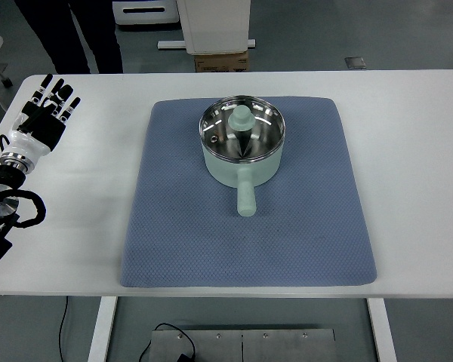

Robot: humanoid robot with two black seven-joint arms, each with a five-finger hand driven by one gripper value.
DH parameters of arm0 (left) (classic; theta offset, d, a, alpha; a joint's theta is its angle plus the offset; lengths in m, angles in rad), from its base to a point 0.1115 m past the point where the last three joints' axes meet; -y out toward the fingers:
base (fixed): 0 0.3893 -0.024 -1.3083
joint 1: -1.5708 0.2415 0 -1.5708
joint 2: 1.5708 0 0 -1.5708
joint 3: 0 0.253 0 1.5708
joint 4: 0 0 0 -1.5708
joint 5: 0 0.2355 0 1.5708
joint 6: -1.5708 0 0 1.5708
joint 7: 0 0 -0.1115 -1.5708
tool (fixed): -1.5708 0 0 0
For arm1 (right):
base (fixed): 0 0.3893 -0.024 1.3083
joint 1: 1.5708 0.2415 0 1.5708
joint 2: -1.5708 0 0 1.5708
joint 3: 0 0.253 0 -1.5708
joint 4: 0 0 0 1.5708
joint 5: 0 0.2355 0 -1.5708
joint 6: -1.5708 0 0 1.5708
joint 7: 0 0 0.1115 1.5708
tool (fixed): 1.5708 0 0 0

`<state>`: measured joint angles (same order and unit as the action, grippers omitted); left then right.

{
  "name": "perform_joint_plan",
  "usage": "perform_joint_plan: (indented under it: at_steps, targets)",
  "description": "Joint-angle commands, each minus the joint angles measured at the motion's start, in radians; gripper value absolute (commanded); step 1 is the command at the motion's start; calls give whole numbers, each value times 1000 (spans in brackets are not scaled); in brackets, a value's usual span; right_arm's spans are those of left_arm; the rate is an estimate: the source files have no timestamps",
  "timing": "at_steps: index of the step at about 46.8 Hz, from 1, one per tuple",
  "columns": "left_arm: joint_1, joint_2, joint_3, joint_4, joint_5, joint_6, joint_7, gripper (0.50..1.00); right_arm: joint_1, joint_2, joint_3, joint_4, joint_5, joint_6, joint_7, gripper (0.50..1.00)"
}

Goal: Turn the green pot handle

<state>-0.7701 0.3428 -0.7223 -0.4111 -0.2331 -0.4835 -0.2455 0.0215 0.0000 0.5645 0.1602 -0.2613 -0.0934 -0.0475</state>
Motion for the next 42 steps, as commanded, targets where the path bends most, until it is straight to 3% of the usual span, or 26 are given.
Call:
perform_joint_plan:
  at_steps: [1, 14, 23, 29, 42]
  targets:
    - [0, 1, -2, -3, -3, -4, 0, 1000, 0, 0, 0, 1, -1, 0, 0, 1000]
    - [21, 15, 6, -21, -2, -29, 3, 1000, 0, 0, 0, -1, 0, 0, 0, 1000]
    - [5, 139, 34, -98, 12, -24, 6, 1000, 0, 0, 0, -1, 0, 0, 0, 1000]
    - [-60, 197, 50, -153, 80, -24, 5, 1000, 0, 0, 0, -1, 0, 0, 0, 1000]
    - [-225, 200, 115, -288, 164, -35, 6, 1000, 0, 0, 0, -1, 0, 0, 0, 1000]
